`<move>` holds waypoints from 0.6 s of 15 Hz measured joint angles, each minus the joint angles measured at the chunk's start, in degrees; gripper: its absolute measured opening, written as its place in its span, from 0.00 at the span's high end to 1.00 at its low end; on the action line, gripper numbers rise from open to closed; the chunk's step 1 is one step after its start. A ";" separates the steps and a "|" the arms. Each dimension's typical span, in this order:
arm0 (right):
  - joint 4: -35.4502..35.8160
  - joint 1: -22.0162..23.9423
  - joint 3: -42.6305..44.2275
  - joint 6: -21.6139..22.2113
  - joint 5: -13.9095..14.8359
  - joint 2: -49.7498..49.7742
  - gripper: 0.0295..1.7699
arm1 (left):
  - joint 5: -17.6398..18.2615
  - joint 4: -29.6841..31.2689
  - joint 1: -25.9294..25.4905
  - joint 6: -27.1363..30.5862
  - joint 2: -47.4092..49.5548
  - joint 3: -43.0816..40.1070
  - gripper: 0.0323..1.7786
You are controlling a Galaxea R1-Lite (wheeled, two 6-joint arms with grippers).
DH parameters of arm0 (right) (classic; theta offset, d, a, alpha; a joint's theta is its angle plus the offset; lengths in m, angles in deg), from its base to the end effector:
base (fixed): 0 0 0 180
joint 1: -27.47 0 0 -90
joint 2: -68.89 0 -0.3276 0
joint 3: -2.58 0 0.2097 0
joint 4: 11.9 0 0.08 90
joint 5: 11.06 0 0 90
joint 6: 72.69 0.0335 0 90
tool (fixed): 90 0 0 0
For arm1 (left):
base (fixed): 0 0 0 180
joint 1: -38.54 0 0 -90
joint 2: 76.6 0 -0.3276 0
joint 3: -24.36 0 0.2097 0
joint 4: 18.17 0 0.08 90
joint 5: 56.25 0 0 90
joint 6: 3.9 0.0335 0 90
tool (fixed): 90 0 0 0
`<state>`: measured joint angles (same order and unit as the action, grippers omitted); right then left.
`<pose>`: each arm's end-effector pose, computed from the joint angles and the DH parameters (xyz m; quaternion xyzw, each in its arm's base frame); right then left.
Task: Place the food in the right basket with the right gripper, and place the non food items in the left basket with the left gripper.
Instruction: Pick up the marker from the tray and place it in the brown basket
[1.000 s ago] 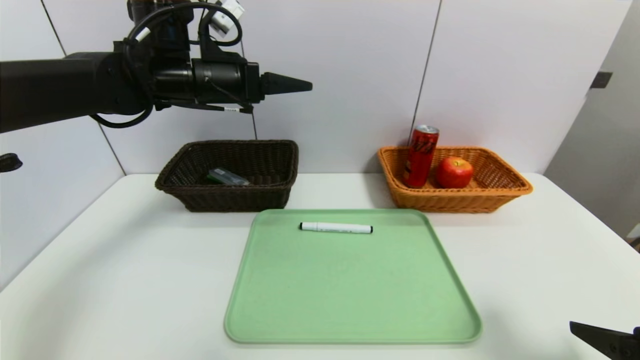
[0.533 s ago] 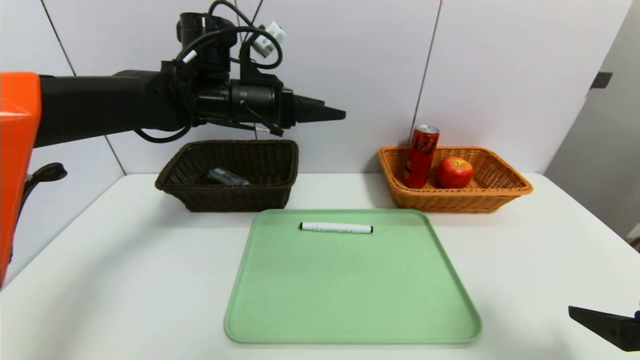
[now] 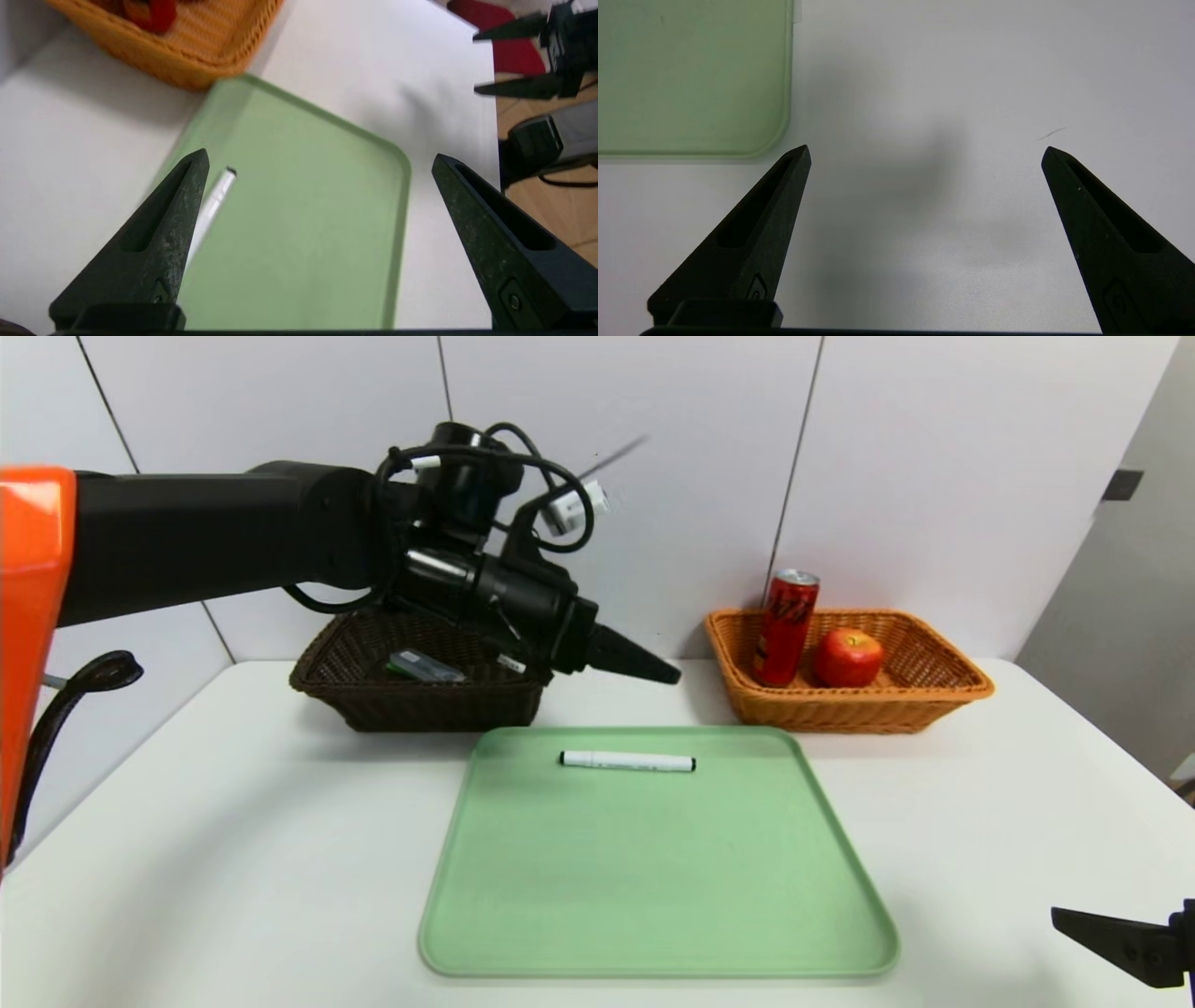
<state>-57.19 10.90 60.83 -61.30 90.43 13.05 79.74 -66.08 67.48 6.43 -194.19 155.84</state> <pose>0.1057 0.0245 0.2031 0.0041 0.3570 0.0059 0.9341 0.3742 -0.2344 0.2829 0.0251 0.2358 -0.6053 0.7598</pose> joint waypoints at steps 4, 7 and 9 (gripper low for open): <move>0.00 0.01 0.00 0.09 -0.55 -0.61 0.03 | -4.84 -5.19 3.04 4.55 -0.73 -0.02 0.05; 0.06 0.04 0.02 0.12 -0.66 -1.17 0.03 | -5.21 -0.95 3.96 8.86 -2.52 -0.60 0.05; 0.11 0.06 0.10 0.41 -1.40 -1.41 0.03 | -5.23 0.24 4.02 13.71 -3.63 -1.43 0.05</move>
<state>-57.08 10.96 60.93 -60.88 89.03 11.64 74.51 -65.83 71.51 20.15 -197.82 154.41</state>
